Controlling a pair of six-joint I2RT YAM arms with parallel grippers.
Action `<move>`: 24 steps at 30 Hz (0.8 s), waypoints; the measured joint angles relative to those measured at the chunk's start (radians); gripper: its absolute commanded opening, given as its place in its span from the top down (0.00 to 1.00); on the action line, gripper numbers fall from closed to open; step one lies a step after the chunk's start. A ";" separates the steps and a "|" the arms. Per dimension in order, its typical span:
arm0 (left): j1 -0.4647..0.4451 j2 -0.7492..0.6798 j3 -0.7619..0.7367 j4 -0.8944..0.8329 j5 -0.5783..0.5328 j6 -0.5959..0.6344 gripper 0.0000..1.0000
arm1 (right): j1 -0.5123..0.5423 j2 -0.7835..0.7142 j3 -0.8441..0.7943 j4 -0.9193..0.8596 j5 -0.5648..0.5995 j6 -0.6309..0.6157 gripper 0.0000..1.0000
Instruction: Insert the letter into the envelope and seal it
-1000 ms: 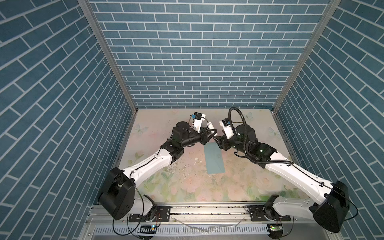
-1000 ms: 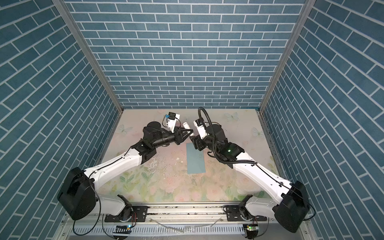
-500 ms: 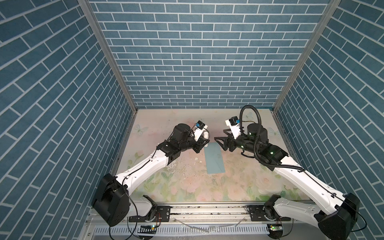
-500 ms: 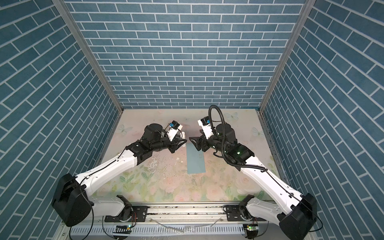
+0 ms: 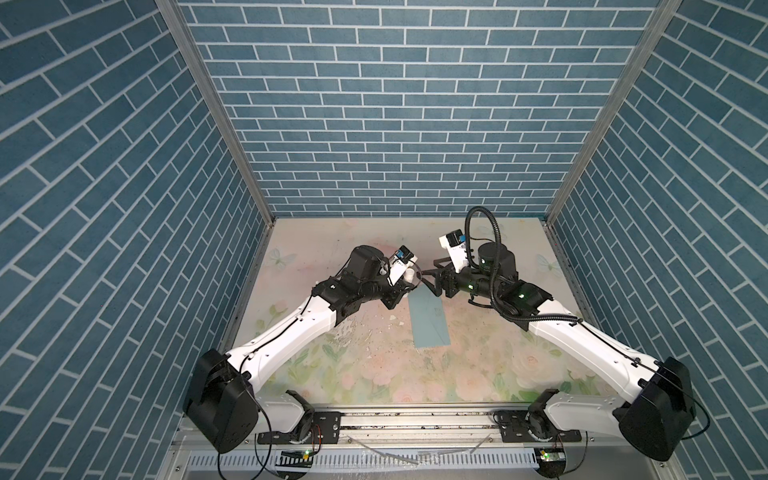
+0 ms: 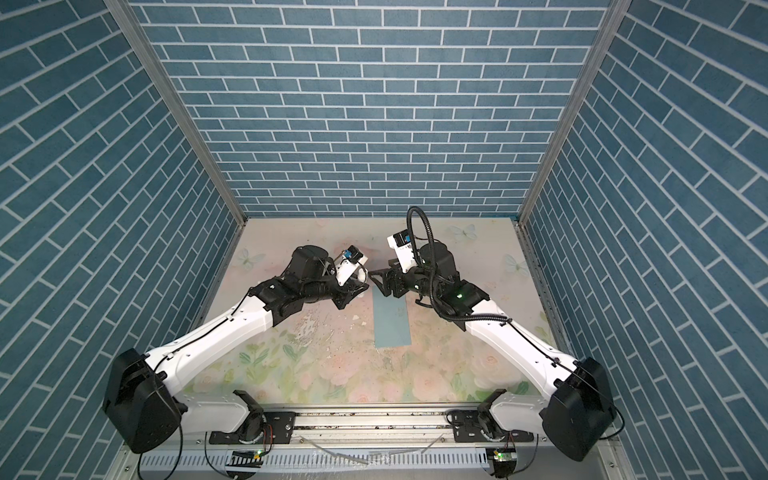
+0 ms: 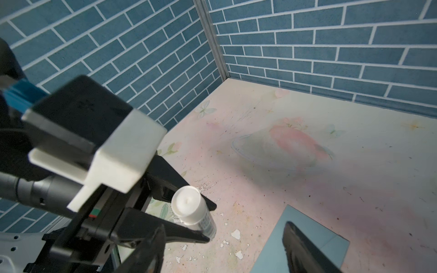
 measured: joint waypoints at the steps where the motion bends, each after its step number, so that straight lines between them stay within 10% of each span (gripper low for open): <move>1: 0.000 0.000 0.000 0.000 0.001 0.000 1.00 | 0.000 0.008 0.000 0.011 -0.008 0.008 0.22; 11: -0.005 0.000 0.000 0.001 0.003 -0.002 1.00 | 0.005 0.082 0.007 0.066 -0.066 0.064 0.25; 24: -0.007 0.002 0.000 0.003 0.006 -0.008 1.00 | 0.037 0.150 0.072 0.068 -0.097 0.087 0.53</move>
